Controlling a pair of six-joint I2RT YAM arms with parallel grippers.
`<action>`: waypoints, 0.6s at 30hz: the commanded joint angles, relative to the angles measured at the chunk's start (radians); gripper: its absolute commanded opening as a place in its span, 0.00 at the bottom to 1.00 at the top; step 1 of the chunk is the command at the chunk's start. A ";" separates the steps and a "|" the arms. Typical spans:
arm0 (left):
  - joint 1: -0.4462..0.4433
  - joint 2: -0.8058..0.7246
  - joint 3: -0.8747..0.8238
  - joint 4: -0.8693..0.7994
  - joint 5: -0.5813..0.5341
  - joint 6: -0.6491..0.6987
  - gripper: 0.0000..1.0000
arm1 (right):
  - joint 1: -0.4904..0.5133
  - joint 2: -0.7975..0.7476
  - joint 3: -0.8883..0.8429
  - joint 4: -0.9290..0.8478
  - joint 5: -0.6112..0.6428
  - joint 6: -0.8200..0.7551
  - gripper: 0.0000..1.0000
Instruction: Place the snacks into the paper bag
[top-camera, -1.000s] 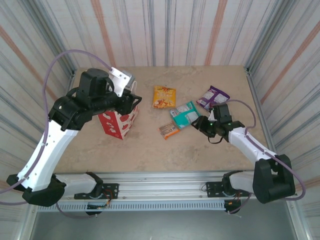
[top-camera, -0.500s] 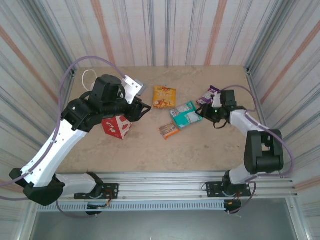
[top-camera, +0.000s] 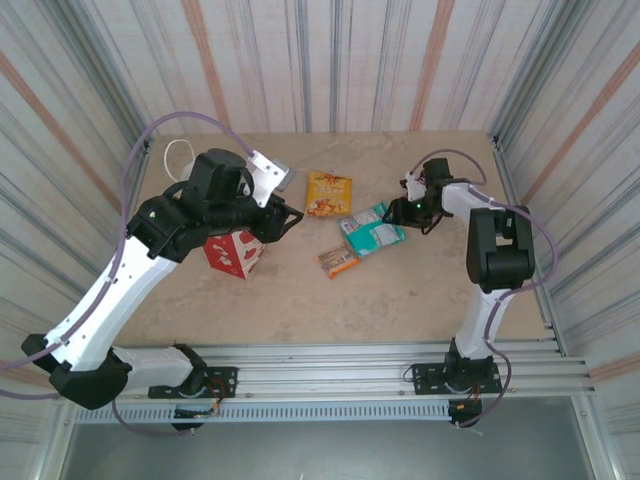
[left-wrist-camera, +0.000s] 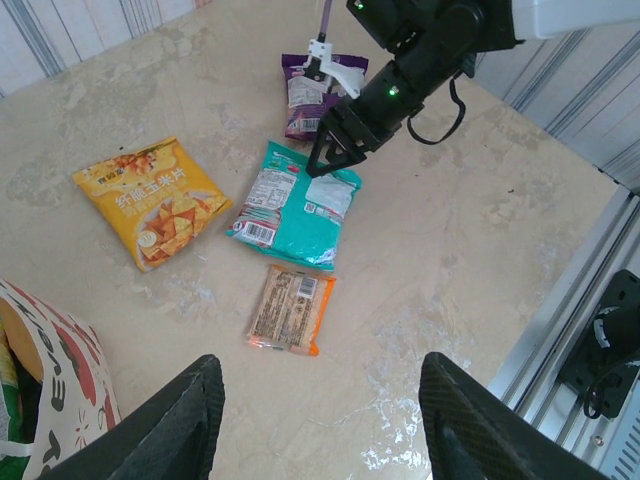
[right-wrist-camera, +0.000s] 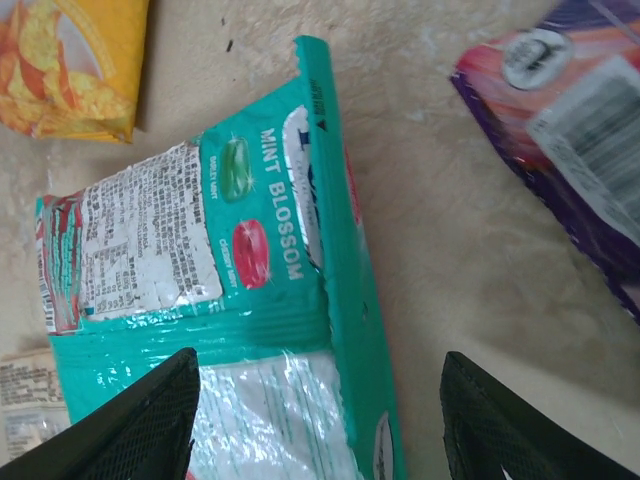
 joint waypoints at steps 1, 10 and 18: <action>-0.003 0.007 -0.008 -0.013 -0.005 0.023 0.56 | 0.016 0.055 0.069 -0.090 0.000 -0.077 0.65; -0.004 0.016 0.011 -0.012 0.001 0.026 0.56 | 0.076 0.169 0.207 -0.208 0.014 -0.101 0.59; -0.003 0.049 0.035 -0.041 -0.035 0.007 0.56 | 0.078 0.132 0.187 -0.177 0.078 -0.095 0.20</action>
